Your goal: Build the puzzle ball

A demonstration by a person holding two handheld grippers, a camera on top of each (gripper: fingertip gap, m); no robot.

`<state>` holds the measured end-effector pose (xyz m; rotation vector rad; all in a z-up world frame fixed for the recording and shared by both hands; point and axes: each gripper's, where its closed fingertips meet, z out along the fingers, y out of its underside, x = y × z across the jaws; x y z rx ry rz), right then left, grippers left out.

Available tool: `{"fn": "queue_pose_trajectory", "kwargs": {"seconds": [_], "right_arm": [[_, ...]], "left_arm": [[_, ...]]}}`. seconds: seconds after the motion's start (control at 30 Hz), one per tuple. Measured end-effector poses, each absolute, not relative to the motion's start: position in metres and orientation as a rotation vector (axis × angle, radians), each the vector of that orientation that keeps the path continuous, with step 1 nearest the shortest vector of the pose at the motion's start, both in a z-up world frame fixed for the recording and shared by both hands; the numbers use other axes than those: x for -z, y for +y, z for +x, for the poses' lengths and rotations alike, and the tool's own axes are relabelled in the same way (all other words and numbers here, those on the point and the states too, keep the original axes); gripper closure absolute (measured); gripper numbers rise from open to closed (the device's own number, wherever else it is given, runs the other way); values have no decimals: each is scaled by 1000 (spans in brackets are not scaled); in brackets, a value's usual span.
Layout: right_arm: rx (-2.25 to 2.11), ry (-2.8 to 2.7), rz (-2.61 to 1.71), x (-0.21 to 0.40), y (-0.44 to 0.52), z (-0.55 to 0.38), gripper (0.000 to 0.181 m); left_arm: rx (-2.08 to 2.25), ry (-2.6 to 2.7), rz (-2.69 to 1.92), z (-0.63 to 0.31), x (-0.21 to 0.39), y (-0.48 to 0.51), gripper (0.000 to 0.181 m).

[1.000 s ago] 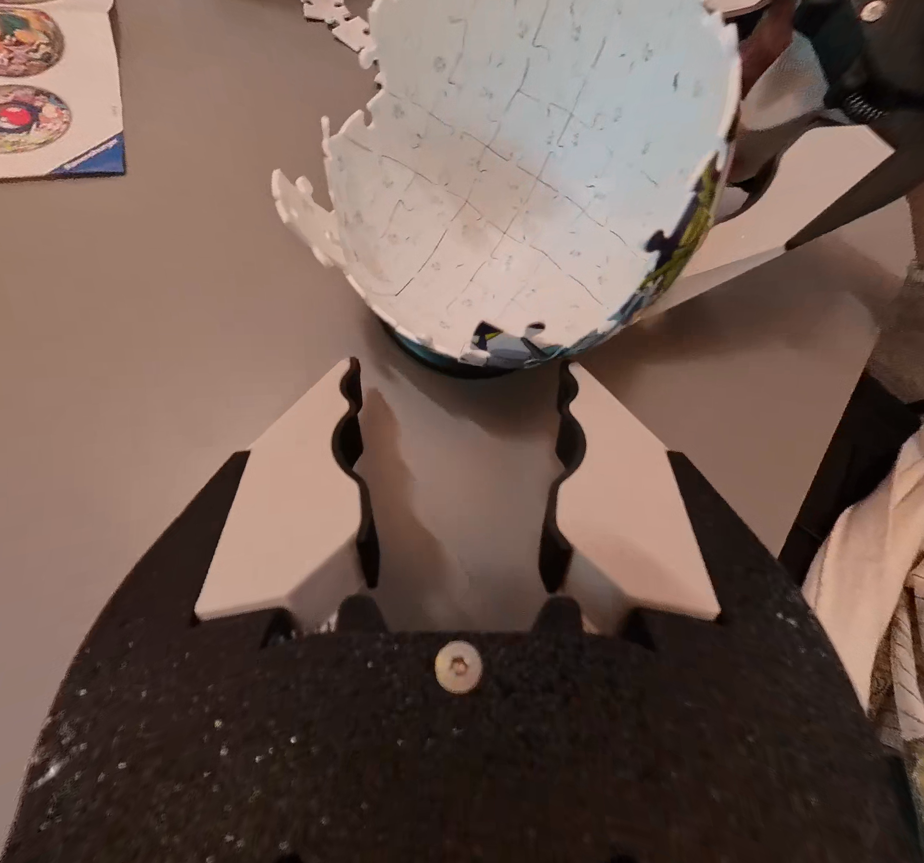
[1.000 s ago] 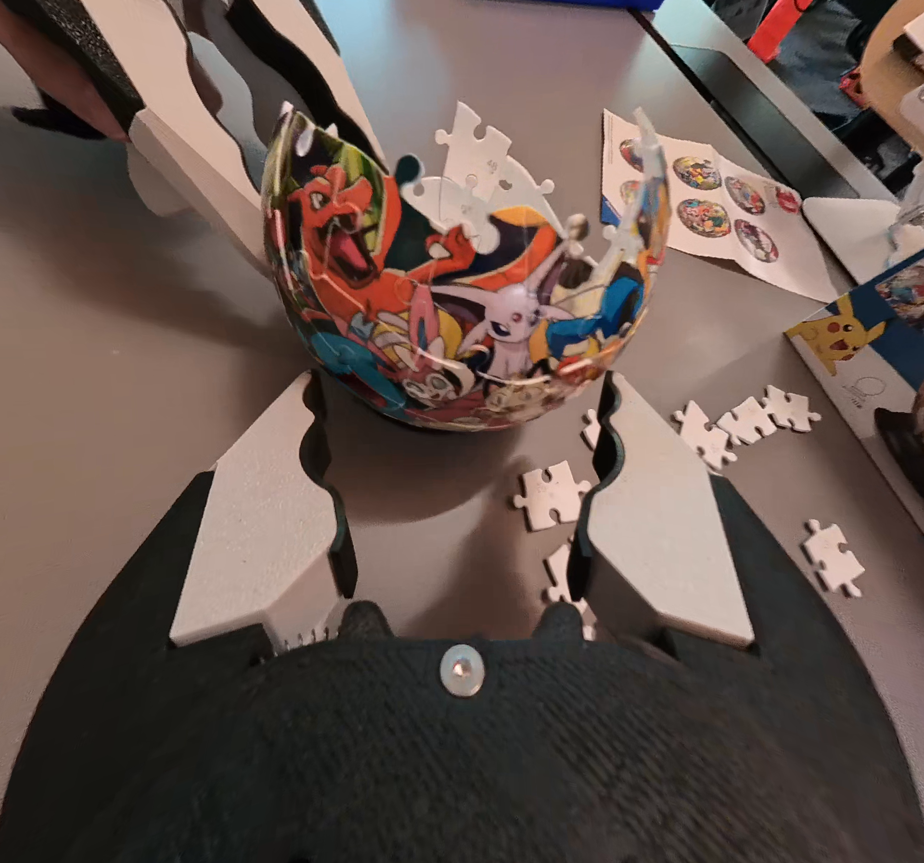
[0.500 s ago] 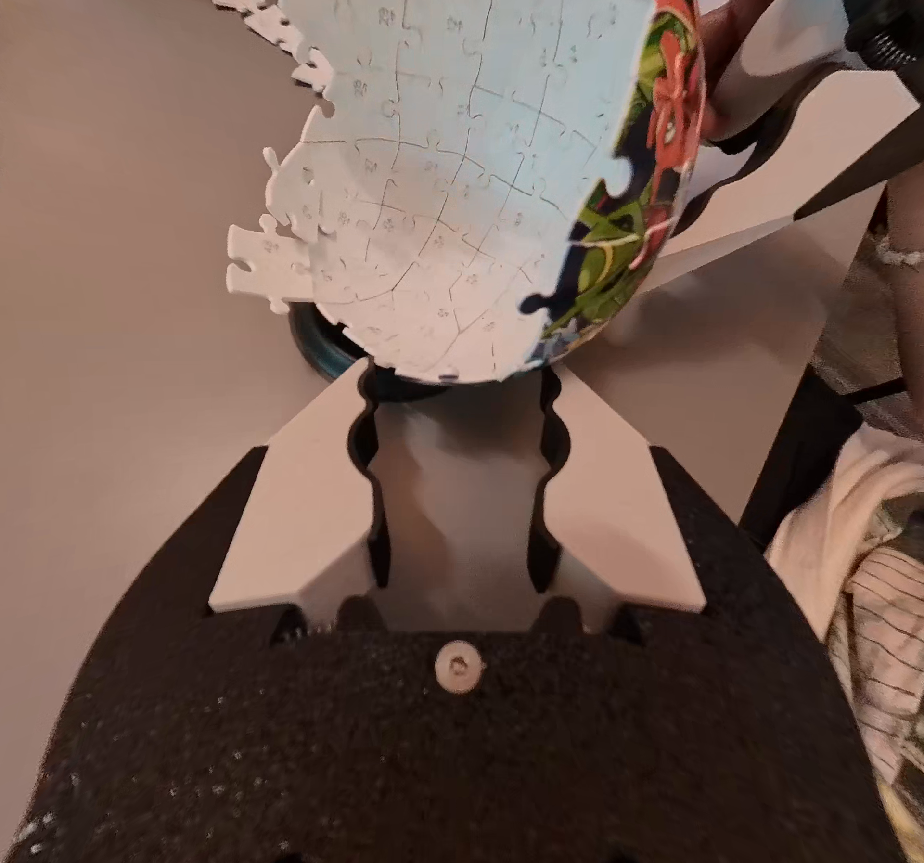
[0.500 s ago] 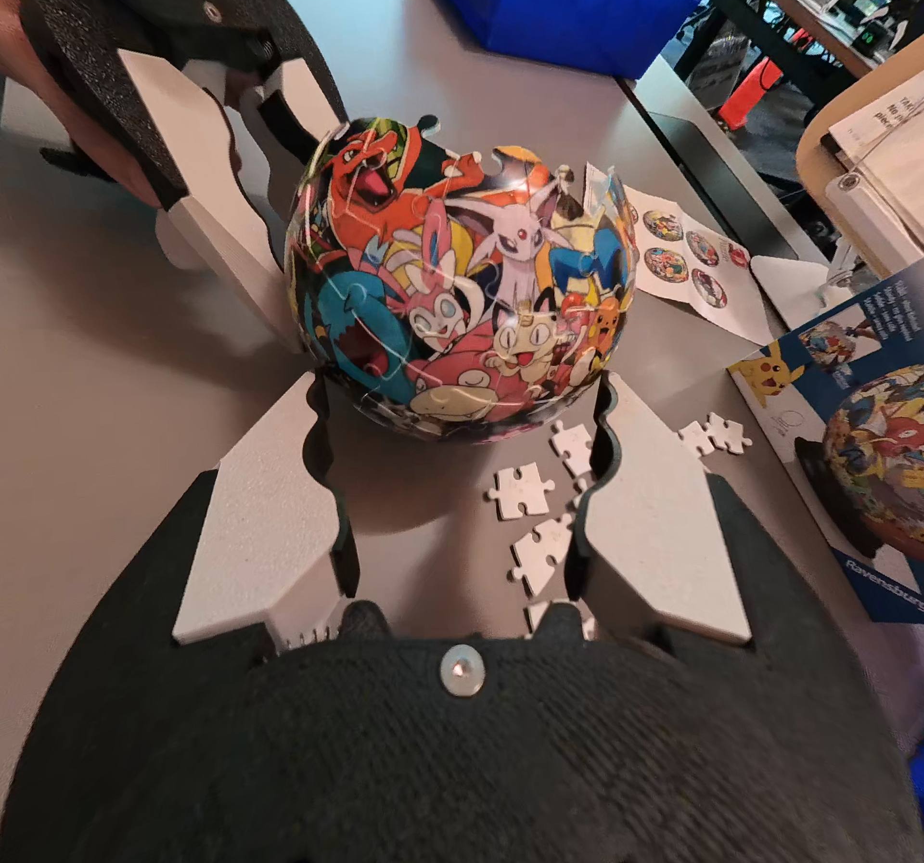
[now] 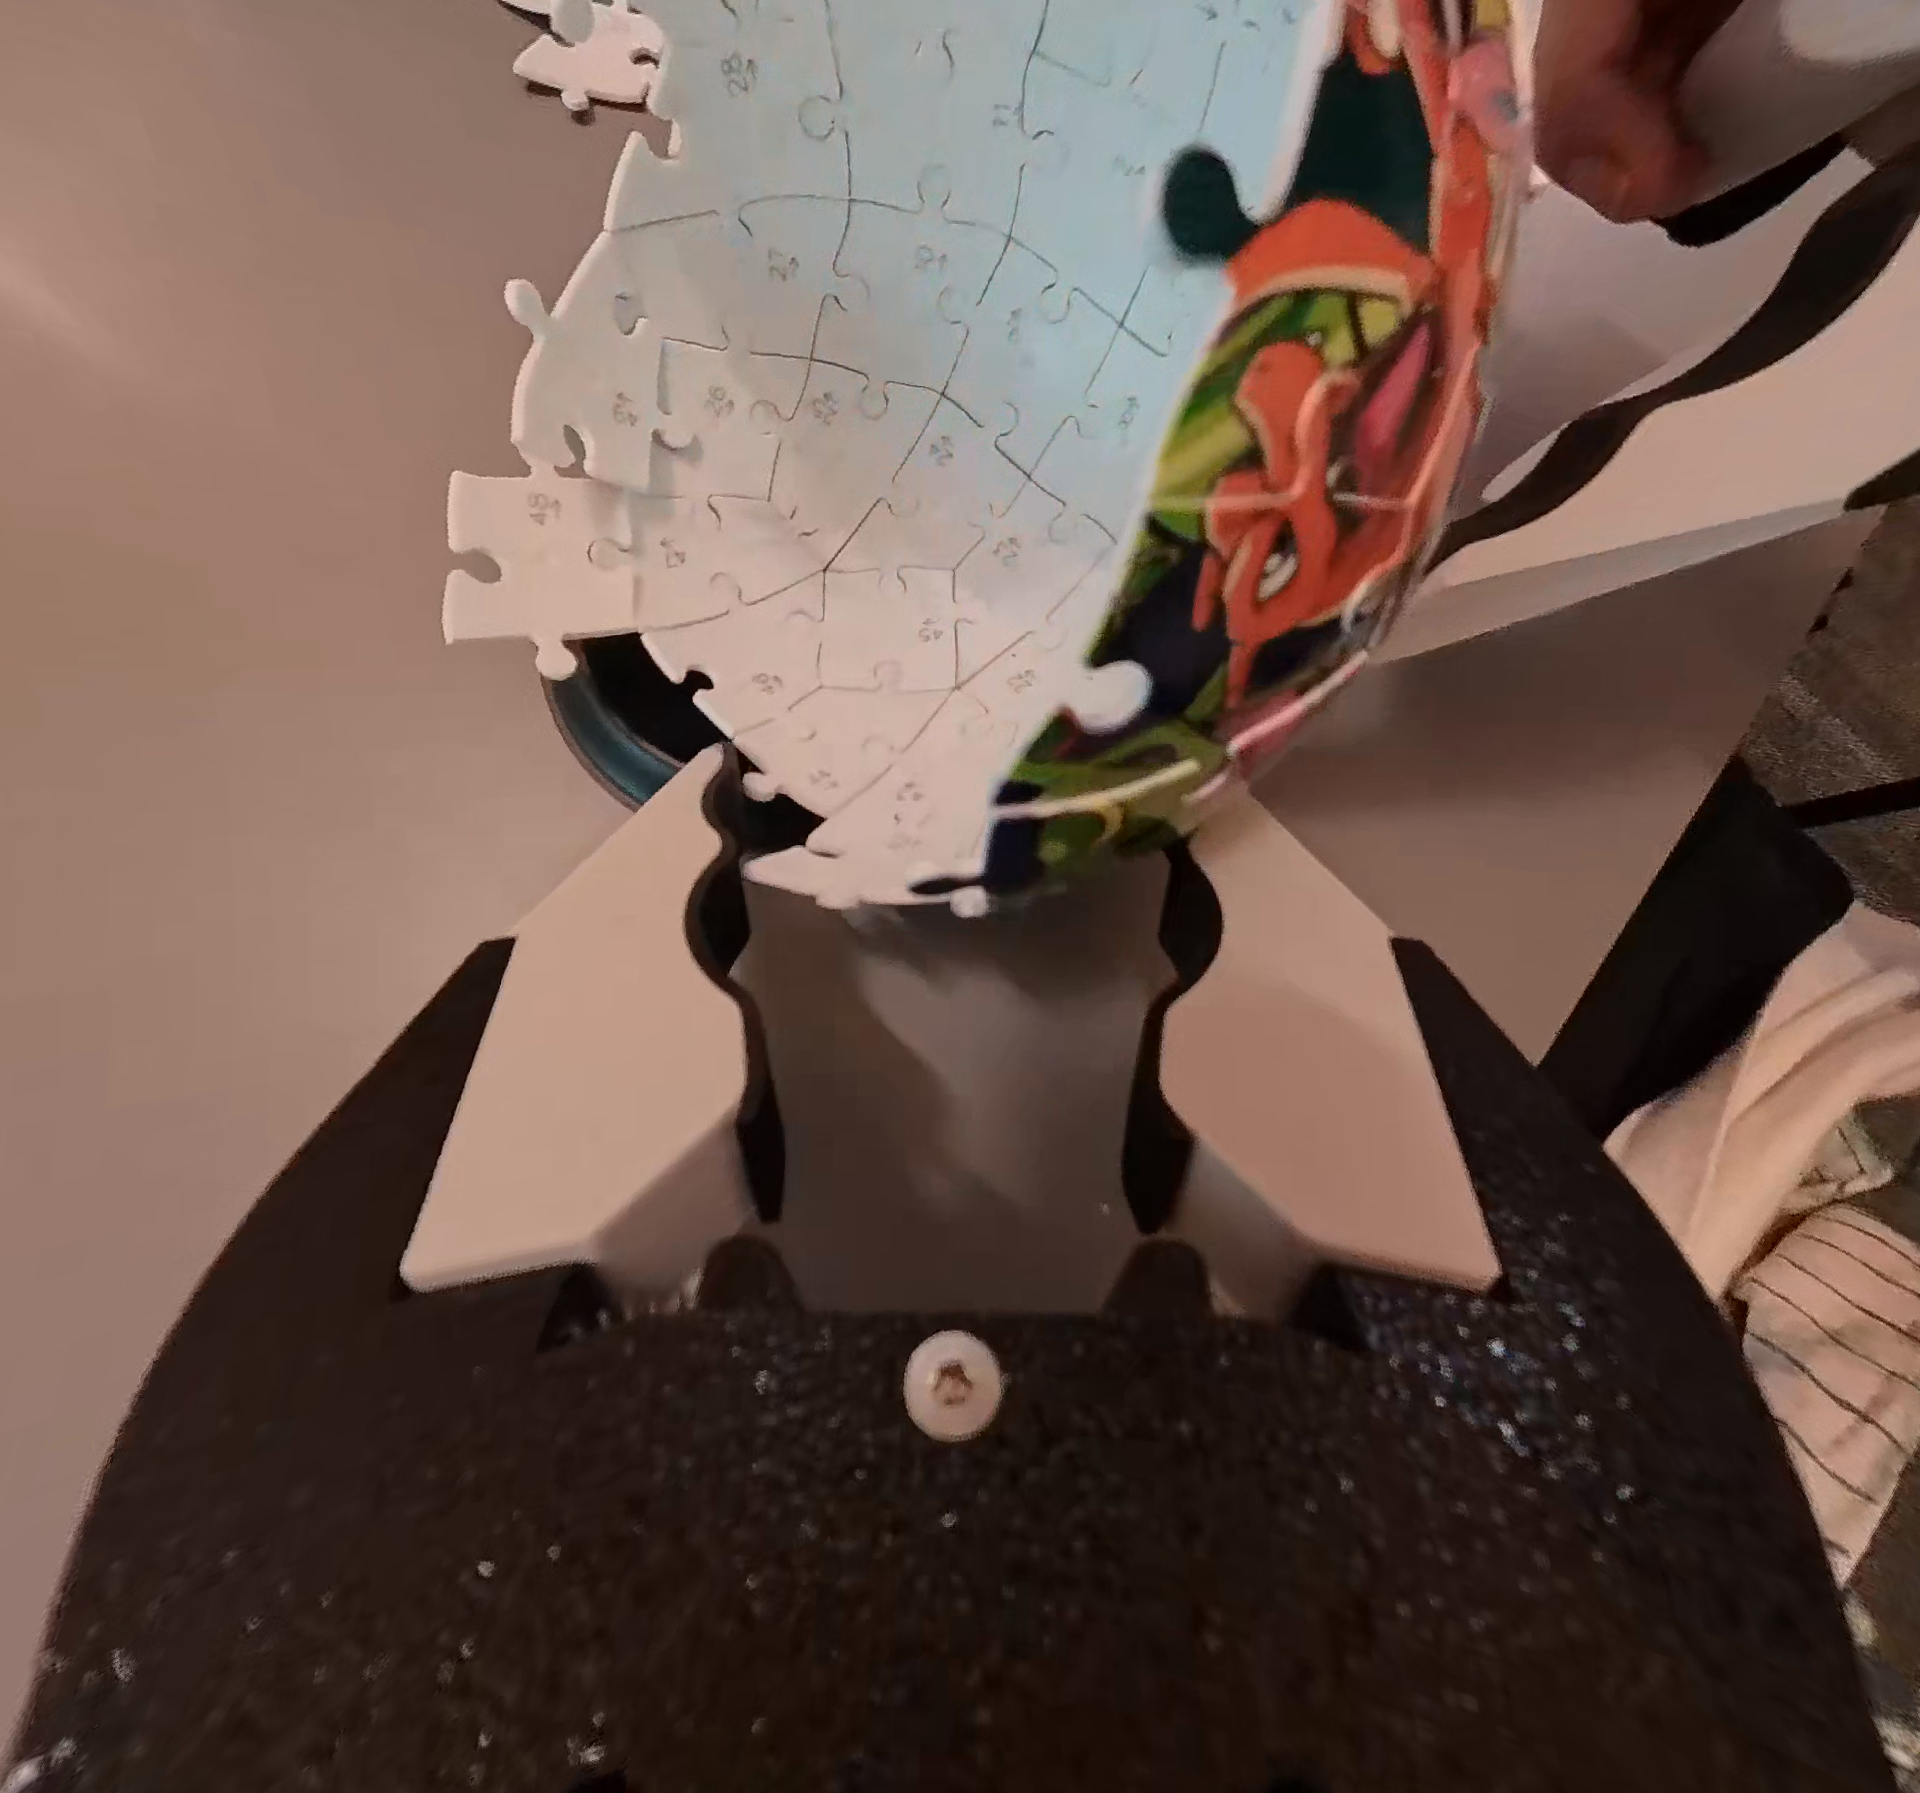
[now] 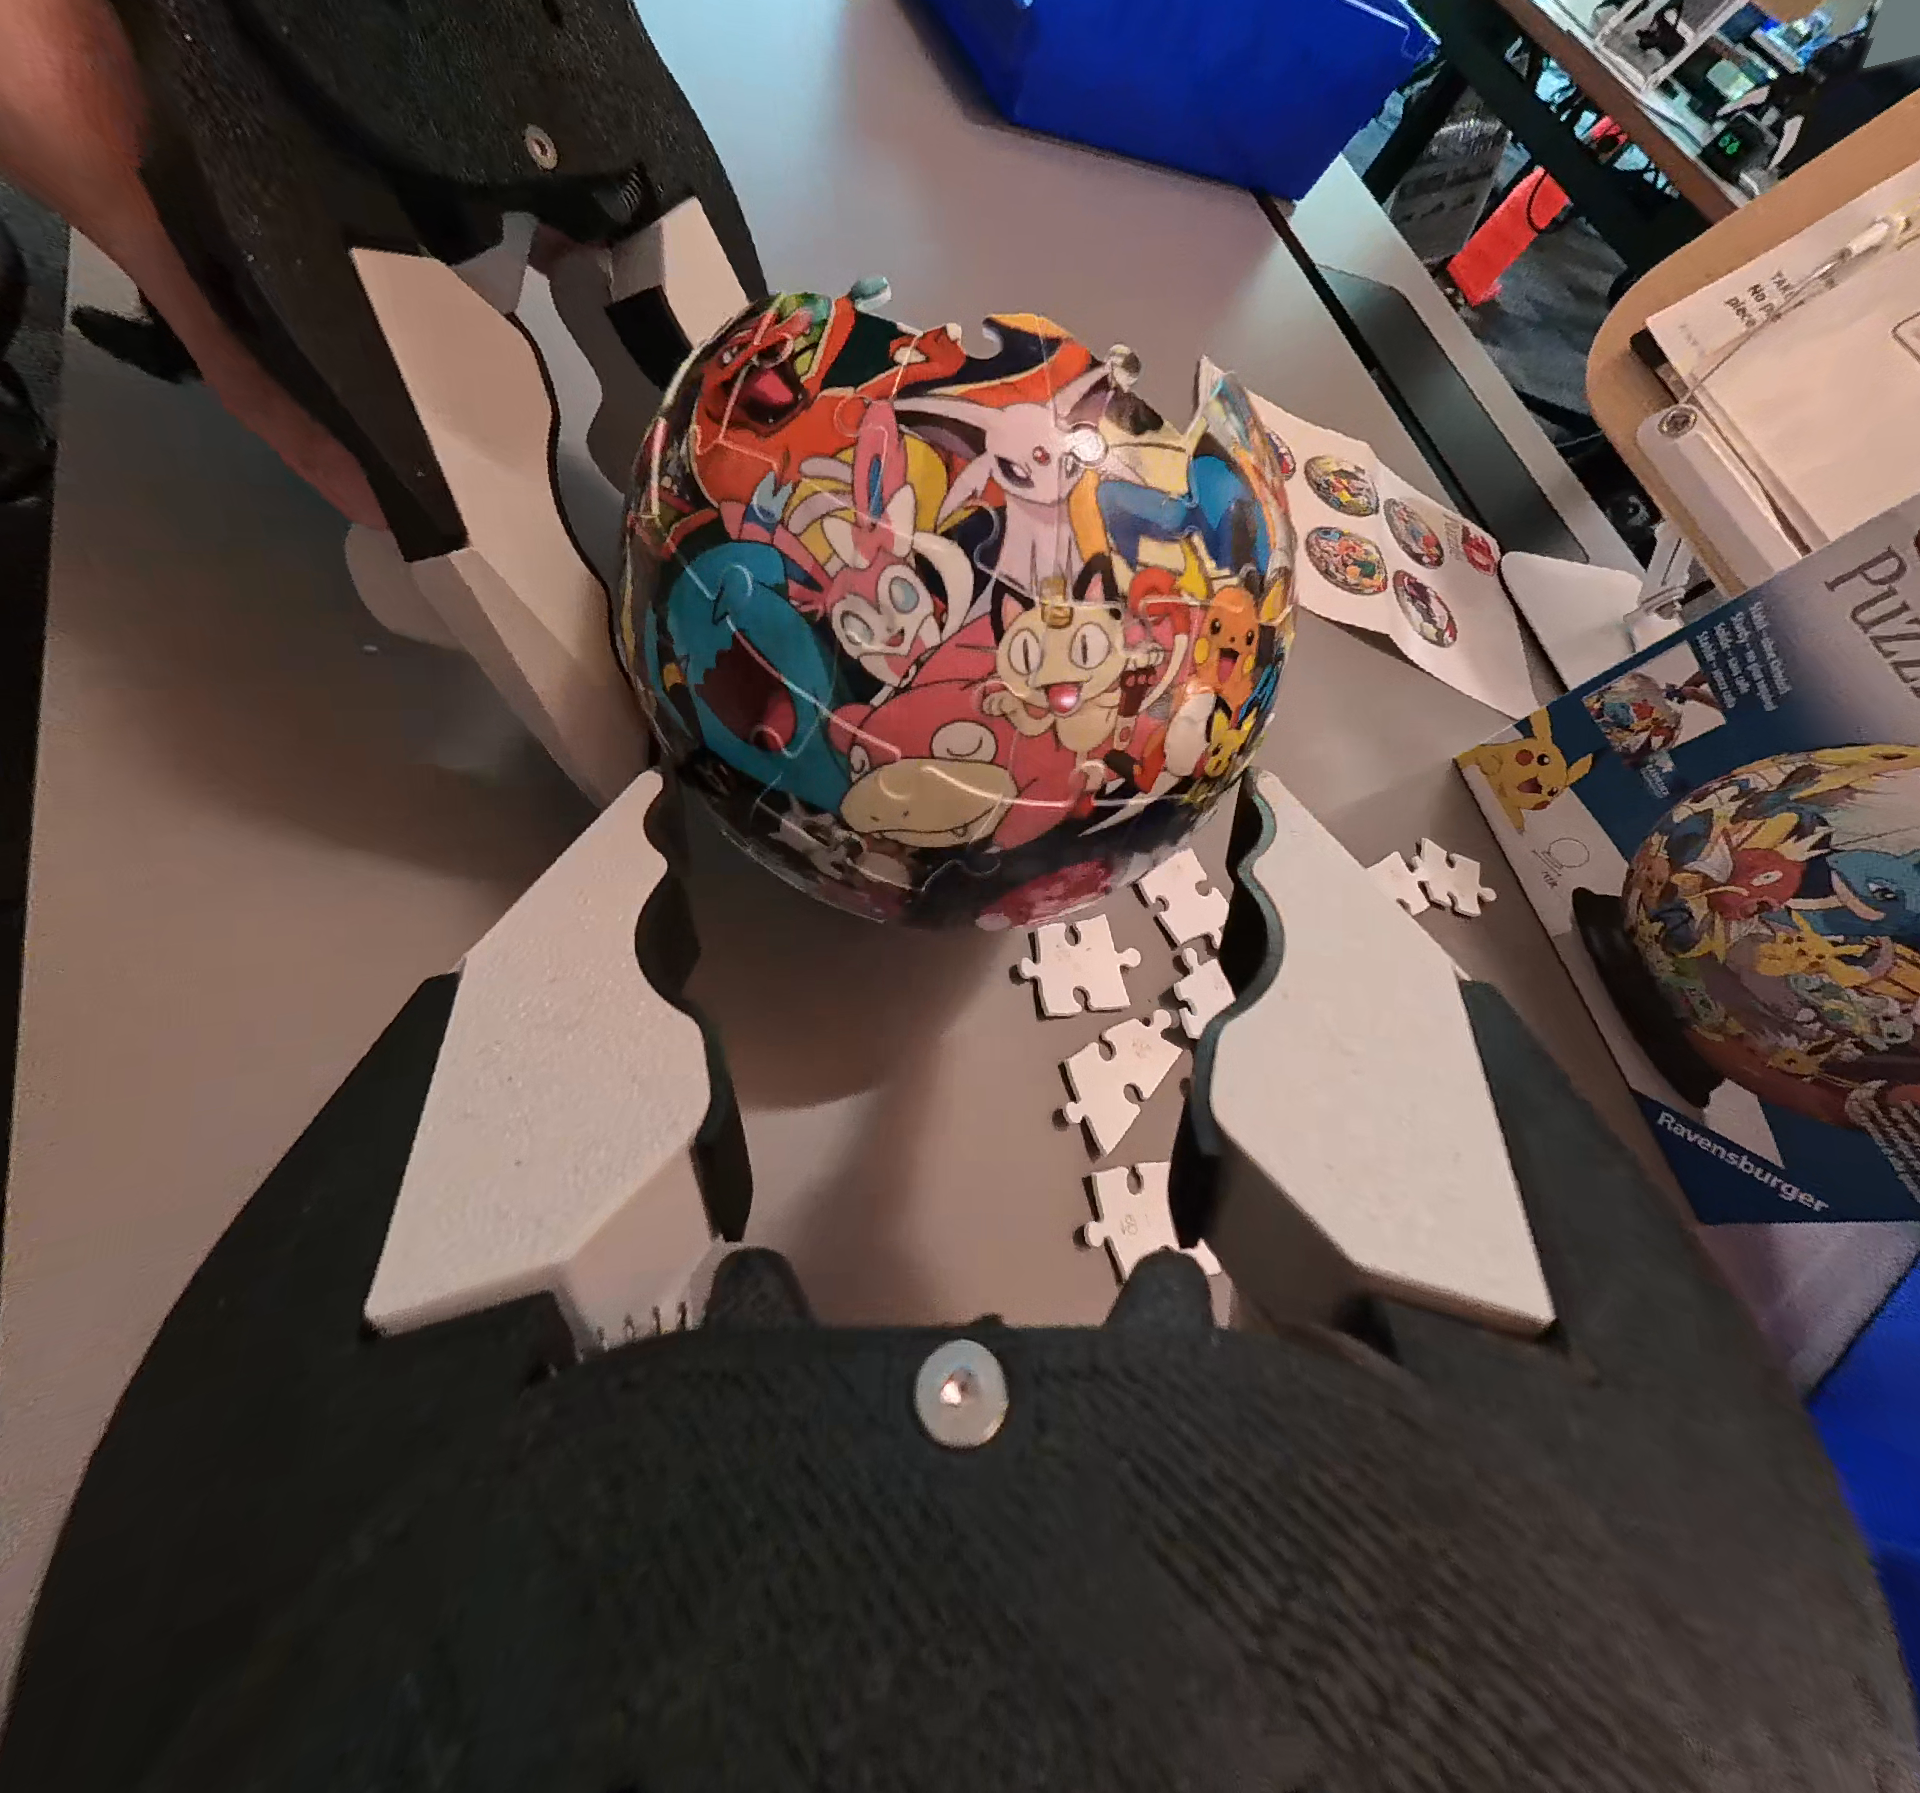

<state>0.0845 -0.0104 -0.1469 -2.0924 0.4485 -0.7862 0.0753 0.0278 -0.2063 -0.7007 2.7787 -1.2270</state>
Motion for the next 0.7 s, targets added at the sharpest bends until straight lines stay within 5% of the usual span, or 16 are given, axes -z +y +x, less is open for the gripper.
{"fn": "queue_pose_trajectory", "kwargs": {"seconds": [0.7], "right_arm": [[1107,311,-2079,170,-10,122,62]], "left_arm": [[1438,2798,-910,81,199,28,113]]}}
